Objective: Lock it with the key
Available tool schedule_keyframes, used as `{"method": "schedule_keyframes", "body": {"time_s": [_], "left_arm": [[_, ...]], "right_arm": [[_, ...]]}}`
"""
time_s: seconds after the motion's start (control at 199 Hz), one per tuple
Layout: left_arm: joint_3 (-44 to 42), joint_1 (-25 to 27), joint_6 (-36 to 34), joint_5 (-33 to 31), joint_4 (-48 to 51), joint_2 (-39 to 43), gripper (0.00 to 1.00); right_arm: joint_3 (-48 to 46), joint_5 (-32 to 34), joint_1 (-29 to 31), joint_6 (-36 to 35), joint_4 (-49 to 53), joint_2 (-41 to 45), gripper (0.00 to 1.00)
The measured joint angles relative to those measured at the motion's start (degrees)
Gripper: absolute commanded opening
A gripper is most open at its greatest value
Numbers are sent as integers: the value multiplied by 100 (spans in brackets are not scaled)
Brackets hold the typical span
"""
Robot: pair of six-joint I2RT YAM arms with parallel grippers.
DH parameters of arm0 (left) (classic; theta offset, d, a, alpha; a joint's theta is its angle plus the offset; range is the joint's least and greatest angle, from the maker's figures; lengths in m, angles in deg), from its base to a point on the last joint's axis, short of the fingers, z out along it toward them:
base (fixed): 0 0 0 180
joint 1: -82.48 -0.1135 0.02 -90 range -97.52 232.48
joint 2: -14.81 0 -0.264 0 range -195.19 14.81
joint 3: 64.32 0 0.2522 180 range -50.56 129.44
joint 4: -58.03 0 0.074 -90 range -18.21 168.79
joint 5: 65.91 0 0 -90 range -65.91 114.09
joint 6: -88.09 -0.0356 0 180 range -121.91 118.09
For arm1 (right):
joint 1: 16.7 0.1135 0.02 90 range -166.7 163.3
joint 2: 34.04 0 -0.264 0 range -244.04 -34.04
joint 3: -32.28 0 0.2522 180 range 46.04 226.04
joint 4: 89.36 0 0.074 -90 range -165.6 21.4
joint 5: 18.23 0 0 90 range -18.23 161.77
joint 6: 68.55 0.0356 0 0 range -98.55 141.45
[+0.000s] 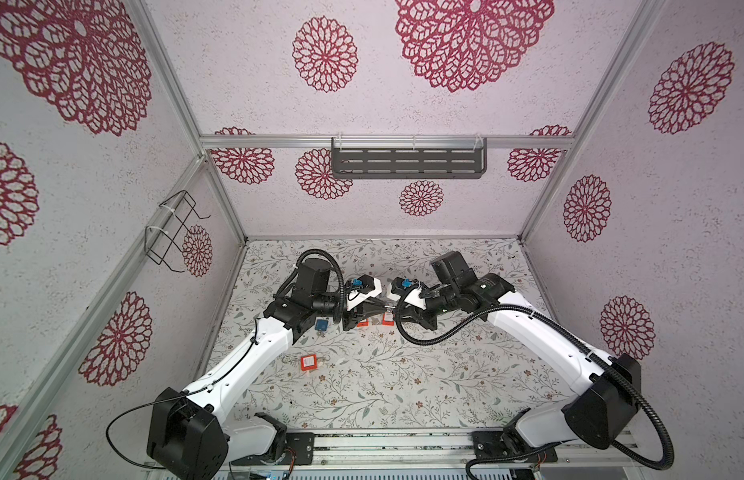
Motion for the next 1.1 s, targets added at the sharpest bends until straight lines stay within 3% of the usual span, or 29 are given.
{"method": "schedule_keyframes", "body": {"time_s": [0.171,0.322,1.101], "left_arm": [[4,17,-61,11,125,-7,12],[101,31,-96,7,214,-28,0],[332,74,-120,149,544,-323,0]], "right_arm": [[0,-28,0,-2,0,0,0],[2,-79,-9,-46,9,0,0],[-313,-59,13,-308,-522,66,0]]}}
